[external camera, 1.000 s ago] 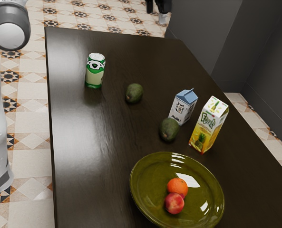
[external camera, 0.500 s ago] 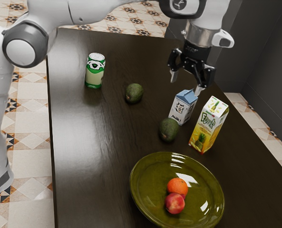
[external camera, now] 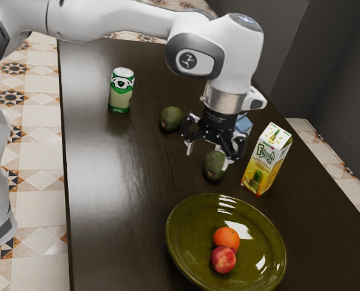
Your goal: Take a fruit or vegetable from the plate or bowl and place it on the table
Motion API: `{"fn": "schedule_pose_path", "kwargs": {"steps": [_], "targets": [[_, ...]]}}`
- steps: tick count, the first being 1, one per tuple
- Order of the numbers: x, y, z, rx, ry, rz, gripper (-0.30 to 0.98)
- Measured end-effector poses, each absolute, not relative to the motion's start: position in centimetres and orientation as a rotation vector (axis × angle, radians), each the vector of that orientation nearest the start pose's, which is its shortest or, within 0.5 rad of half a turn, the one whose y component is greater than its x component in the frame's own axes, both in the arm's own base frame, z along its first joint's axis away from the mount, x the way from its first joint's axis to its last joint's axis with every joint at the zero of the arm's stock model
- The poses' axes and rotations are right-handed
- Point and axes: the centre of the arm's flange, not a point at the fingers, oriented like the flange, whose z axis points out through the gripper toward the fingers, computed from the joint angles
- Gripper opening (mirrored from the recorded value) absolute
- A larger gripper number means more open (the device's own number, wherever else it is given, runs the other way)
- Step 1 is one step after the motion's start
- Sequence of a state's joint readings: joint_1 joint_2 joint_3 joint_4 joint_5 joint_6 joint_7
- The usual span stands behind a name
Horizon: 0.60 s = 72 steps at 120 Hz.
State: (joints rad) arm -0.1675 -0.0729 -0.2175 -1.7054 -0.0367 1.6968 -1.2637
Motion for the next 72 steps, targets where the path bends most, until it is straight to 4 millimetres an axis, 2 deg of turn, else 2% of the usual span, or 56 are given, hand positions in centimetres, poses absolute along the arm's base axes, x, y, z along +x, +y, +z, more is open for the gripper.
{"fn": "schedule_pose_path", "kwargs": {"steps": [14, 22, 46, 64, 72], "targets": [[50.3, -21.3, 60.0, -2.858, -1.471, -0.060, 0.69], [50.3, -21.9, 58.8, -2.842, -1.506, -0.060, 0.69], [50.0, -25.0, 57.0, -2.834, -1.565, -0.068, 0.69], [51.4, -27.9, 55.1, -2.839, -1.575, -0.027, 0.69], [52.0, -28.6, 54.0, -2.829, -1.589, -0.007, 0.69]]}}
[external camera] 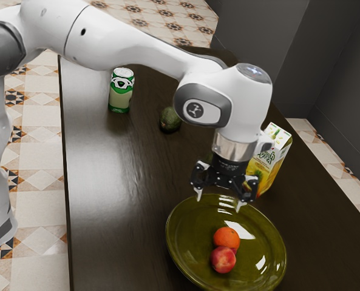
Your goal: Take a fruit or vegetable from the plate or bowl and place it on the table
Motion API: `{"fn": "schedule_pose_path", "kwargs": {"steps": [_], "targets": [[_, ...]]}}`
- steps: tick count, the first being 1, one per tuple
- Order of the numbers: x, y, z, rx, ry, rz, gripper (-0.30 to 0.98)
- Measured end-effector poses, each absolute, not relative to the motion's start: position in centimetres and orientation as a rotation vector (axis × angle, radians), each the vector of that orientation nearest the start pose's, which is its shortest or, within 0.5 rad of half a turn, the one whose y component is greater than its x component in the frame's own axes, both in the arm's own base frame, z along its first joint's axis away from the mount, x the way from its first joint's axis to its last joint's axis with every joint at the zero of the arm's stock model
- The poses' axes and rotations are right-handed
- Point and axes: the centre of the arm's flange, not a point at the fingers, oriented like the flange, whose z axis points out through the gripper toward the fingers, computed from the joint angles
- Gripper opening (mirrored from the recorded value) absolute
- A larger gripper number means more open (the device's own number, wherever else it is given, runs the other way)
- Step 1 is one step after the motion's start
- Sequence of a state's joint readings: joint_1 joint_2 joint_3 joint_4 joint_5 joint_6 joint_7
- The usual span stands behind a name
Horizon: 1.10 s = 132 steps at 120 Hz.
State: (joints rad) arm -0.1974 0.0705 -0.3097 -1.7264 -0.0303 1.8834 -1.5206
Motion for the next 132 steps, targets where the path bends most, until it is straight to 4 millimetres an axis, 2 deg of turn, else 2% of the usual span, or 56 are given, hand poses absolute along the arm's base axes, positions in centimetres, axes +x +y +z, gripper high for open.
{"fn": "schedule_pose_path", "kwargs": {"steps": [24, 42, 65, 86, 105, 132], "targets": [[53.8, -27.7, 51.7, -2.769, -1.683, 0.022, 0.69], [54.1, -29.0, 49.9, -2.758, -1.689, 0.049, 0.69], [54.4, -30.7, 49.9, -2.779, -1.702, 0.044, 0.69], [55.1, -30.8, 48.8, -2.760, -1.724, 0.058, 0.69], [55.8, -29.8, 48.3, -2.732, -1.761, 0.062, 0.69], [56.4, -30.4, 46.6, -2.717, -1.760, 0.094, 0.69]]}}
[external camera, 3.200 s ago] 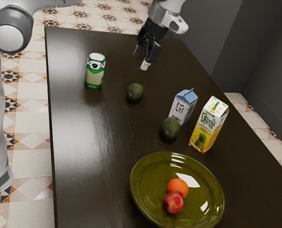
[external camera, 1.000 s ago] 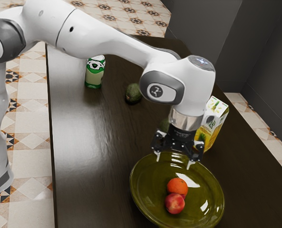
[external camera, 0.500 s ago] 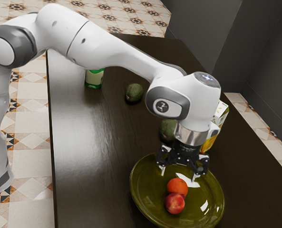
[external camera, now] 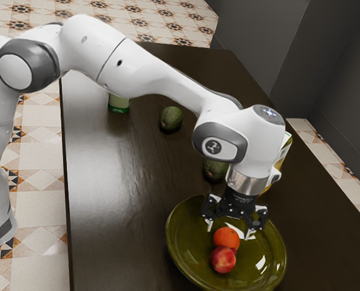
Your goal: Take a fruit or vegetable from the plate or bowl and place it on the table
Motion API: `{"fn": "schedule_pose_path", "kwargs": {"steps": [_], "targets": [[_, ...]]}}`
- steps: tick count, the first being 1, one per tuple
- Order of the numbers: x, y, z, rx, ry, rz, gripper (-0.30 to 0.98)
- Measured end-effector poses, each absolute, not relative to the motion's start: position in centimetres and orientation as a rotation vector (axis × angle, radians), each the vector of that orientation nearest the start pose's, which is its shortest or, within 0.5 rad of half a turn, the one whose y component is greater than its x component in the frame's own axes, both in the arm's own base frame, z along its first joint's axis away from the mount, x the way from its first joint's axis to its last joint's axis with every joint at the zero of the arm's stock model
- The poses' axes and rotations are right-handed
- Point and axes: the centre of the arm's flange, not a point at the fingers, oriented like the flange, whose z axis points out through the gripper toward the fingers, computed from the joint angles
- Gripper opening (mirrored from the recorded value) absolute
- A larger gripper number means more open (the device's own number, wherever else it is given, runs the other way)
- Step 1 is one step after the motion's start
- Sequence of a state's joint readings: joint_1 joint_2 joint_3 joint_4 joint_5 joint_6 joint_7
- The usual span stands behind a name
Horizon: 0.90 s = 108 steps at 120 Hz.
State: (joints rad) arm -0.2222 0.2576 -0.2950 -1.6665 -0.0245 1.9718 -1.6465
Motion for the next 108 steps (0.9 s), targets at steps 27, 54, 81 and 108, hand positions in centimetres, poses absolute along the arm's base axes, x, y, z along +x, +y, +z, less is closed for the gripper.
{"fn": "schedule_pose_path", "kwargs": {"steps": [27, 54, 81, 108], "targets": [[56.7, -30.8, 45.0, -2.706, -1.763, 0.115, 0.69], [57.0, -31.2, 44.1, -2.707, -1.768, 0.120, 0.68], [57.0, -31.3, 44.2, -2.713, -1.766, 0.114, 0.39], [56.2, -30.8, 48.0, -2.755, -1.766, 0.050, 0.25]]}}
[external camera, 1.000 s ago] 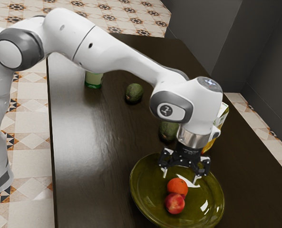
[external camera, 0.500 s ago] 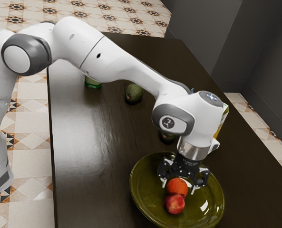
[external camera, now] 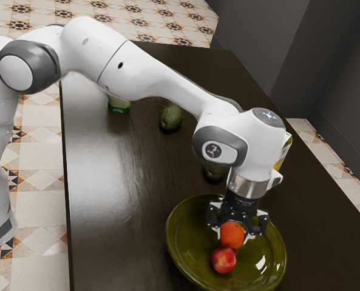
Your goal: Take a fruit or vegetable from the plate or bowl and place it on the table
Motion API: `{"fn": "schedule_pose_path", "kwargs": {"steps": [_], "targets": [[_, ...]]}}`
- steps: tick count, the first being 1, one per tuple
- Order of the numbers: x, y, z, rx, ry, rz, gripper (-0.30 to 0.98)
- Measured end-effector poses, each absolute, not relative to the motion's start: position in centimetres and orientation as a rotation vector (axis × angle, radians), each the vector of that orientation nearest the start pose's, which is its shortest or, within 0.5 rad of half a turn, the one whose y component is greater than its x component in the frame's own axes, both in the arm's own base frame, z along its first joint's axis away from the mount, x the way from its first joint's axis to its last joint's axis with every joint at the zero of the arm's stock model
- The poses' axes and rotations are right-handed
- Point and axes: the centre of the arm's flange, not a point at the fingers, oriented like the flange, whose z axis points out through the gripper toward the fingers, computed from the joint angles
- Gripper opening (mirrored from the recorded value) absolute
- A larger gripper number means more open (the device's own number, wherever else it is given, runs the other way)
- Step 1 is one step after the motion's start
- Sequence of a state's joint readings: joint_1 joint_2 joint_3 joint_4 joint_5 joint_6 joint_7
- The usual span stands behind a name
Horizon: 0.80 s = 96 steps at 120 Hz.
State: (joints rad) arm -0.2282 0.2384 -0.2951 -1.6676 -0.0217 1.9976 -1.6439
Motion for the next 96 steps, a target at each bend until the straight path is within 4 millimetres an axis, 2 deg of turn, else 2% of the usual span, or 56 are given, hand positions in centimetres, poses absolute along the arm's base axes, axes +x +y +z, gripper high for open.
{"fn": "schedule_pose_path", "kwargs": {"steps": [6, 18, 26, 36, 44, 52, 58, 65, 83, 96], "targets": [[55.1, -30.3, 50.0, -2.767, -1.767, 0.014, 0.23], [50.7, -29.1, 53.9, -2.777, -1.756, -0.059, 0.21], [47.3, -28.2, 54.9, -2.771, -1.744, -0.087, 0.27], [44.1, -26.4, 54.8, -2.739, -1.753, -0.103, 0.31], [43.8, -22.7, 54.6, -2.675, -1.839, -0.092, 0.34], [44.5, -19.3, 54.6, -2.618, -1.927, -0.072, 0.32], [44.9, -17.1, 54.6, -2.579, -1.981, -0.056, 0.31], [44.2, -15.1, 54.6, -2.546, -2.025, -0.049, 0.31], [43.3, -12.2, 53.9, -2.492, -2.080, -0.021, 0.31], [43.4, -11.1, 53.6, -2.471, -2.101, -0.012, 0.30]]}}
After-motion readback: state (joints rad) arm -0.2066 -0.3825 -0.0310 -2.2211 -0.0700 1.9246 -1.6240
